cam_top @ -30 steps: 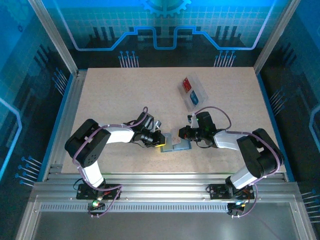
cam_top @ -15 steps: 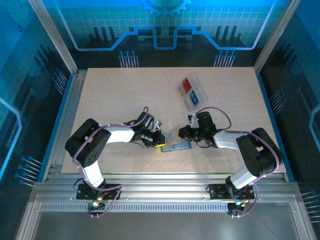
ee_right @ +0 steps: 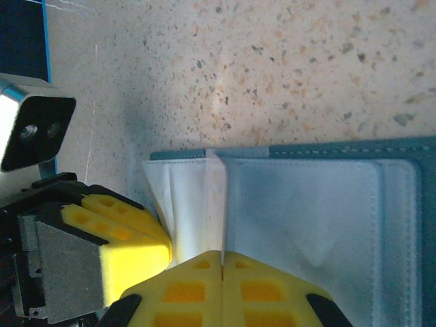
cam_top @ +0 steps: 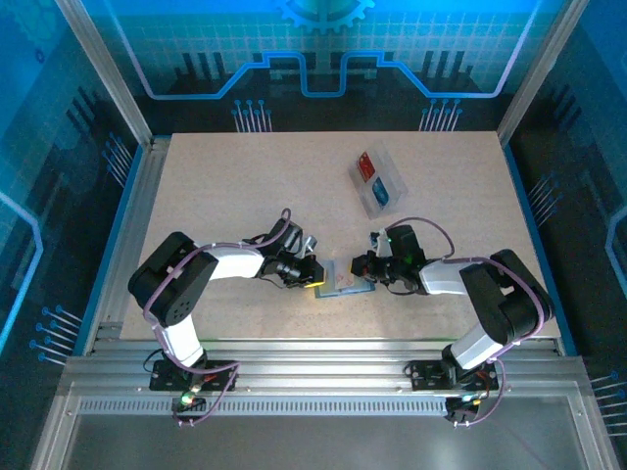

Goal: Put the credit cards into the card holder

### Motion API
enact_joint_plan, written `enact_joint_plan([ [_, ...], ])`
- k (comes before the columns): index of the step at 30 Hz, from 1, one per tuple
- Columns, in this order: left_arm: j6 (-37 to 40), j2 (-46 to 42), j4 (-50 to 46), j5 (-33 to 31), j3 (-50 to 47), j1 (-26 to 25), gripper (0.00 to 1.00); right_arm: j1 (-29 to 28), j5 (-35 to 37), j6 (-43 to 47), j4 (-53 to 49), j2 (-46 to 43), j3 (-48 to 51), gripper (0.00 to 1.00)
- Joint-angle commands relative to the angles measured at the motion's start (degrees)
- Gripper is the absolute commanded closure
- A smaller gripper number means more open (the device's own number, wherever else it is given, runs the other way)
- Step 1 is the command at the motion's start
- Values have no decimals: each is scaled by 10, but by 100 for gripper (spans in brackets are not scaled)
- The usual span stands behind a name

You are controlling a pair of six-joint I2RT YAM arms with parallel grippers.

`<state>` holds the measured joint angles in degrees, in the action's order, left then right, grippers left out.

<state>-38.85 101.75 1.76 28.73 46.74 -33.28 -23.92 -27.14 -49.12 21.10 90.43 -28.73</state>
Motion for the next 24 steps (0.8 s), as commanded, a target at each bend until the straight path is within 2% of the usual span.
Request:
enact_joint_plan([
  [1,9,20,-24,-18,7,-3,87,5,4,2,-32,-2,16,100],
  [10,8,22,-26,-19,7,-3,87,4,58,36,-121,-40,-1,100],
  [17,9,22,-27,-19,9,-3,87,-7,68,33,-111,-33,-3,100],
  [24,8,23,-29,-19,9,-2,87,-13,48,8,-65,-11,1,100],
])
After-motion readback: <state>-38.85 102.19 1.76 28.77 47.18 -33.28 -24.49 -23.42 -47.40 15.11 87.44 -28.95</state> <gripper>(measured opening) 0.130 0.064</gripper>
